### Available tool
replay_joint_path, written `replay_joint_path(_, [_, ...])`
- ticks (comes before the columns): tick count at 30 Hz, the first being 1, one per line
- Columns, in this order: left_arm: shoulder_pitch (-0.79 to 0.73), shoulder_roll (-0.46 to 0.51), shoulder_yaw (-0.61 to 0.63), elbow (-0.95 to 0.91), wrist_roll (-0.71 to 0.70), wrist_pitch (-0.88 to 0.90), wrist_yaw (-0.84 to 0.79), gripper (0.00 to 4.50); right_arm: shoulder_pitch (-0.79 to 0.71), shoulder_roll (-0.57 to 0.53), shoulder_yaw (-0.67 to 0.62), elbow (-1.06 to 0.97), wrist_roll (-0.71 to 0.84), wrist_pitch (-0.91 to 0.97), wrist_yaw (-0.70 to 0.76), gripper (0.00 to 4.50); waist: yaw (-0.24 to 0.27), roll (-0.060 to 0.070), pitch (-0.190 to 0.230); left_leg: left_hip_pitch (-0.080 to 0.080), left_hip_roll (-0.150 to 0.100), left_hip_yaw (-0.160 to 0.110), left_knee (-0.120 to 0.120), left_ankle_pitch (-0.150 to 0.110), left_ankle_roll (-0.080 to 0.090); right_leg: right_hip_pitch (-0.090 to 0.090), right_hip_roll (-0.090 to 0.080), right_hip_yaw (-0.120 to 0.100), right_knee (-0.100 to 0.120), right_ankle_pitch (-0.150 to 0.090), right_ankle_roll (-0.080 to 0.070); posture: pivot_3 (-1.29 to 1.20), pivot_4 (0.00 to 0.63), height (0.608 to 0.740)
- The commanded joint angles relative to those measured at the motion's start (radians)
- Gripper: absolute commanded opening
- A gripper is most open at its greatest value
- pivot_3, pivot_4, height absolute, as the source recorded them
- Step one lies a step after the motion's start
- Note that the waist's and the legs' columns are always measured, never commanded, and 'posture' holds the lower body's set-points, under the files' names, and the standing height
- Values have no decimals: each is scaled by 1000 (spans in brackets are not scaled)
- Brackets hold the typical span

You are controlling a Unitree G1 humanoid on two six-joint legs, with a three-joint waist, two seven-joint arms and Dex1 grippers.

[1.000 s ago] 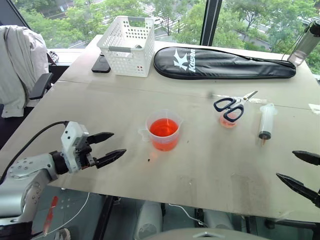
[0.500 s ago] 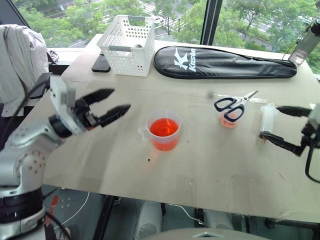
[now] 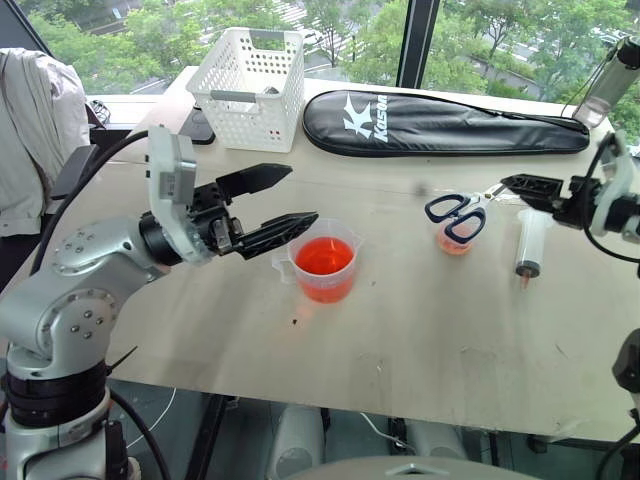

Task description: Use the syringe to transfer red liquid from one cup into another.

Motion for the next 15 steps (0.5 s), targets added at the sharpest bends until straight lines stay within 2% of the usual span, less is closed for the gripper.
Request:
replay_joint_path(1, [-11, -1, 18, -51, -48, -10, 0, 4459, -43, 58, -132, 1, -7, 72, -97, 4500, -1, 0, 0, 0, 0, 0, 0, 0, 0, 0, 0, 0, 0, 0, 0, 0, 150, 724])
replay_joint_path(7, [-8, 22, 12, -79, -70, -12, -27, 4459, -84, 169, -278, 39, -30, 65, -203, 4500, -6, 0, 0, 1, 0, 0, 0, 0, 0, 0, 1, 0, 1, 0, 0, 0, 150, 724])
replay_joint_path(15, [-18, 19, -5, -88, -63, -23, -19, 4459, -80, 251, -312, 50, -27, -33, -250, 4500, -10, 1, 0, 1, 0, -1, 0, 0, 0, 0, 1, 0, 1, 0, 0, 0, 150, 724])
